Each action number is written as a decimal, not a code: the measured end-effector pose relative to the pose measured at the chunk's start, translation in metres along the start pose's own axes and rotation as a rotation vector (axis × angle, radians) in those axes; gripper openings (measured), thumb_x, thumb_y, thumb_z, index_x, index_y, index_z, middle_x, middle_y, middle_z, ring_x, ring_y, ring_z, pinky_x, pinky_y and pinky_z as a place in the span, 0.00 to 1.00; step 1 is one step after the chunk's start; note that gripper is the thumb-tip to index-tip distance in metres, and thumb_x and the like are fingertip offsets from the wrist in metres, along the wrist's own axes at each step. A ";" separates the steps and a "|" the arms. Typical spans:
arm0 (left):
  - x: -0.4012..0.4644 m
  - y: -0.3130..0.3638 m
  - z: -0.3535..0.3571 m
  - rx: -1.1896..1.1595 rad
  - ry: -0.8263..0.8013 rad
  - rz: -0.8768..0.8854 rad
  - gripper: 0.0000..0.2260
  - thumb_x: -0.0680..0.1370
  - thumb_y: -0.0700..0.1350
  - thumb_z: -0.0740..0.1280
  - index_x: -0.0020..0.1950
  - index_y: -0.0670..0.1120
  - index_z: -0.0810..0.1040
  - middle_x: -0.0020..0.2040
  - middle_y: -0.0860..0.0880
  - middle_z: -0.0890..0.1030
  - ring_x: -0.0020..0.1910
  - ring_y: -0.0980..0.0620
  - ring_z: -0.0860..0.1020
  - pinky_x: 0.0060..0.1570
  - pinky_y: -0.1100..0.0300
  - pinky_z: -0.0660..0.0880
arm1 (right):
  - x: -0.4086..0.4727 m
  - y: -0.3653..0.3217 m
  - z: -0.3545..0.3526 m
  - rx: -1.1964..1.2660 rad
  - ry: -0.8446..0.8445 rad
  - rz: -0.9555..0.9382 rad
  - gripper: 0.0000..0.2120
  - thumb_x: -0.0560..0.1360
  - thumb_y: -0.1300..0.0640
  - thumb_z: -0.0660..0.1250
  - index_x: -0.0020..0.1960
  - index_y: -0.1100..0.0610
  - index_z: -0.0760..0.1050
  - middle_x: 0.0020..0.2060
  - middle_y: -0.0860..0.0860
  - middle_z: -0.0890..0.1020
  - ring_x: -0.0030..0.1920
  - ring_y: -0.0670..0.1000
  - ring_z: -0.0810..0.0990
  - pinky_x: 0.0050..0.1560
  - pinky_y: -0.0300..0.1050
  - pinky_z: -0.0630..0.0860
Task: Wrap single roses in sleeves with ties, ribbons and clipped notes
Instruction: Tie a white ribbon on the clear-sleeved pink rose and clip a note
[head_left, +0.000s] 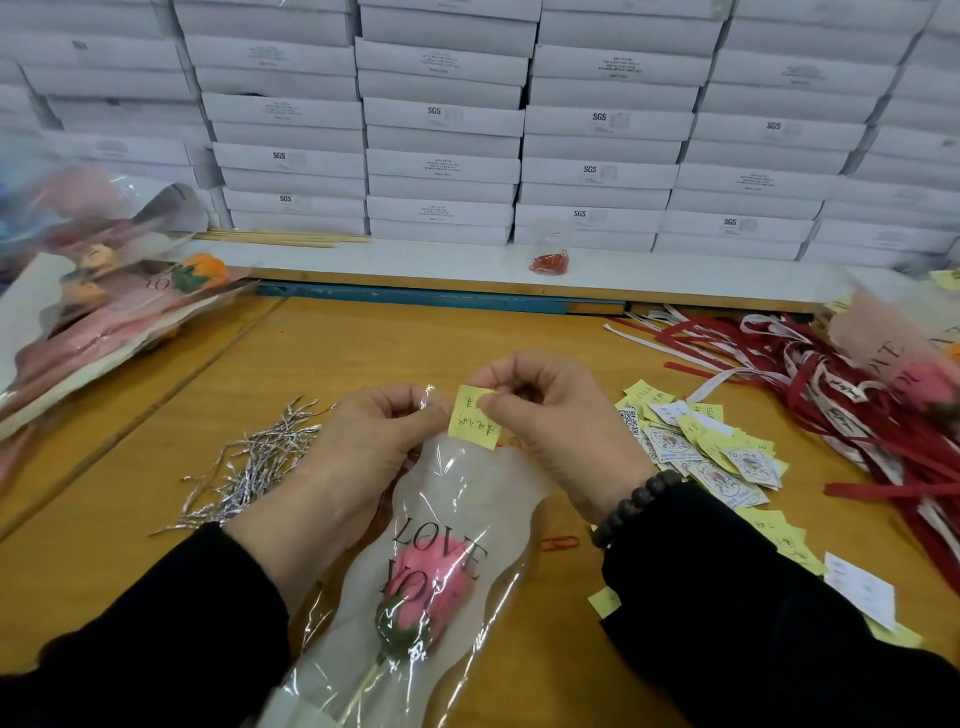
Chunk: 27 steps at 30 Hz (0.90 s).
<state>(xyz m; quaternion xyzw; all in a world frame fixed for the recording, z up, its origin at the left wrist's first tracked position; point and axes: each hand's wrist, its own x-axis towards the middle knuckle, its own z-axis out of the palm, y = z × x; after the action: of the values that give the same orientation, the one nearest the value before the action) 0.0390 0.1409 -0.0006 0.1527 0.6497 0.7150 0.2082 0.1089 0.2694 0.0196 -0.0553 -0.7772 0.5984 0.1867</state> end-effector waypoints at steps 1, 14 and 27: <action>0.000 0.000 0.000 -0.010 0.001 -0.002 0.05 0.71 0.40 0.70 0.36 0.40 0.78 0.37 0.38 0.76 0.32 0.46 0.71 0.35 0.57 0.66 | 0.000 0.000 -0.001 -0.009 0.004 0.004 0.09 0.74 0.66 0.65 0.41 0.55 0.79 0.35 0.50 0.79 0.35 0.45 0.78 0.35 0.34 0.76; -0.001 0.001 -0.001 0.002 -0.035 0.009 0.04 0.69 0.40 0.71 0.36 0.40 0.79 0.32 0.42 0.78 0.28 0.47 0.73 0.32 0.59 0.70 | 0.002 0.006 -0.006 -0.228 -0.076 -0.081 0.27 0.73 0.68 0.66 0.65 0.44 0.68 0.47 0.54 0.77 0.37 0.48 0.74 0.41 0.42 0.76; -0.003 0.005 -0.001 -0.009 -0.028 0.016 0.04 0.73 0.39 0.69 0.39 0.39 0.79 0.35 0.40 0.77 0.30 0.47 0.73 0.34 0.58 0.71 | 0.001 0.007 -0.005 -0.220 0.060 -0.077 0.15 0.70 0.56 0.72 0.48 0.44 0.69 0.42 0.47 0.73 0.35 0.44 0.72 0.36 0.36 0.70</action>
<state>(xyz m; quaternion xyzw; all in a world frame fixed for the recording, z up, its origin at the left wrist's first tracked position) 0.0408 0.1383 0.0045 0.1668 0.6422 0.7175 0.2122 0.1090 0.2765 0.0144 -0.0634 -0.8337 0.5001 0.2253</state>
